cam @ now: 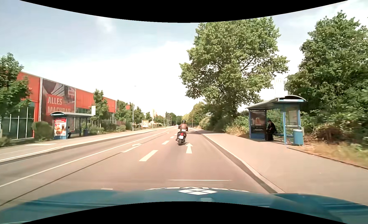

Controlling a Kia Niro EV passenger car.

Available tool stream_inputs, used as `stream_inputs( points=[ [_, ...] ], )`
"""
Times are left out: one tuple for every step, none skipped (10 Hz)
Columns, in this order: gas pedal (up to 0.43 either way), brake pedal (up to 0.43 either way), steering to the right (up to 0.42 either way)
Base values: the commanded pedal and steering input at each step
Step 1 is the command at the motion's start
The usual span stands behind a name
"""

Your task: Follow the waypoints while adhering to traffic rules and regulations

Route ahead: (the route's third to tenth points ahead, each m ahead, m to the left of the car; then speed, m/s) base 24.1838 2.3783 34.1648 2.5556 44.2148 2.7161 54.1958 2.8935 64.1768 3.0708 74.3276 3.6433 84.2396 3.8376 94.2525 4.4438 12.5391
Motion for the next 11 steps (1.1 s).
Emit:
stream_inputs(
  points=[
    [0.02,0.0,-0.01],
    [0.02,0.0,-0.01],
    [0.02,0.0,-0.009],
    [0.02,0.0,-0.009],
    [0.02,0.0,-0.009],
    [0.02,0.0,-0.009],
    [0.02,0.0,-0.009],
    [0.02,0.0,-0.009],
    [0.02,0.0,-0.008],
    [0.02,0.0,-0.006],
    [0.02,0.0,-0.006]
  ],
)
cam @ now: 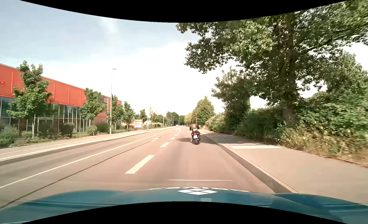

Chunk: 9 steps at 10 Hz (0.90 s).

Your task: Follow the waypoints while adhering to traffic rules and regulations

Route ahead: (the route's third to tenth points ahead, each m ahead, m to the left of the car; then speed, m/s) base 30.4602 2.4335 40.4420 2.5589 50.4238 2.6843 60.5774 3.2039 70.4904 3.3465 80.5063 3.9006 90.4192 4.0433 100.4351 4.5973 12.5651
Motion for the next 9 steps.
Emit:
stream_inputs(
  points=[
    [0.02,0.0,-0.006],
    [0.02,0.0,-0.006],
    [0.02,0.0,-0.006],
    [0.02,0.0,-0.006],
    [0.047,0.0,-0.007],
    [0.047,0.0,-0.007],
    [0.047,0.0,-0.007],
    [0.047,0.0,-0.007],
    [0.047,0.0,-0.008]
  ],
)
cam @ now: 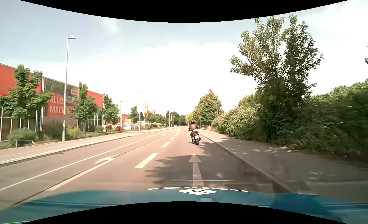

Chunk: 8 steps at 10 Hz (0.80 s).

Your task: Follow the waypoints while adhering to traffic rules and regulations

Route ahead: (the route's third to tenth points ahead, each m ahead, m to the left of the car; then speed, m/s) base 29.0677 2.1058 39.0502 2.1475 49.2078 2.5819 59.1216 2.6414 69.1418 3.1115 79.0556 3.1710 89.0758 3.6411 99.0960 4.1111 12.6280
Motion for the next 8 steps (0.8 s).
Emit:
stream_inputs(
  points=[
    [0.047,0.0,-0.008],
    [0.047,0.0,-0.008],
    [0.047,0.0,-0.008],
    [0.047,0.0,-0.008],
    [0.047,0.0,-0.007],
    [0.047,0.0,-0.007],
    [0.047,0.0,-0.007],
    [0.047,0.0,-0.008]
  ],
)
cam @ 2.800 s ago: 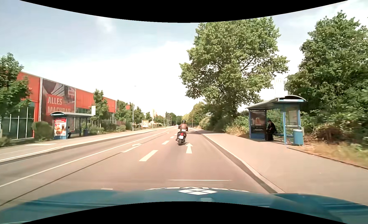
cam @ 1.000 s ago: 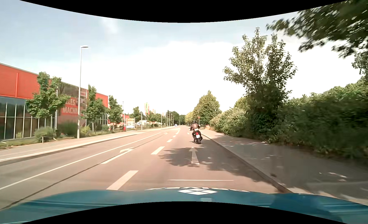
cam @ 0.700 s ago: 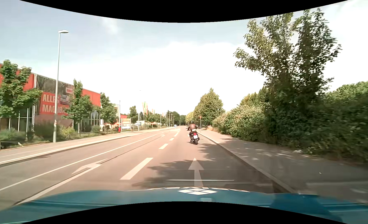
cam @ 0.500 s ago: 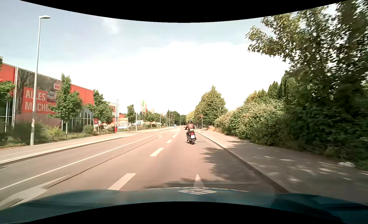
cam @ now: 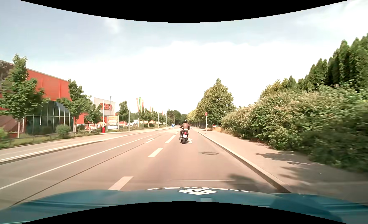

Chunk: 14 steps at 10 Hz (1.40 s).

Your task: Follow the waypoints while adhering to traffic rules and regulations

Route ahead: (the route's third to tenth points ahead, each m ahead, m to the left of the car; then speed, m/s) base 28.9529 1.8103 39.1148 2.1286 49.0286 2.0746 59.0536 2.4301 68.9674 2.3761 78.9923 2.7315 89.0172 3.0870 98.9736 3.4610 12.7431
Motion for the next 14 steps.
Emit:
stream_inputs(
  points=[
    [0.047,0.0,-0.008],
    [0.047,0.0,-0.007],
    [0.047,0.0,-0.007],
    [0.047,0.0,-0.008],
    [0.047,0.0,-0.008],
    [0.047,0.0,-0.007],
    [0.047,0.0,-0.008],
    [0.047,0.0,-0.007],
    [0.047,0.0,-0.008],
    [0.047,0.0,-0.008],
    [0.028,0.0,-0.008],
    [0.02,0.0,-0.008],
    [0.02,0.0,-0.008],
    [0.02,0.0,-0.008]
  ],
)
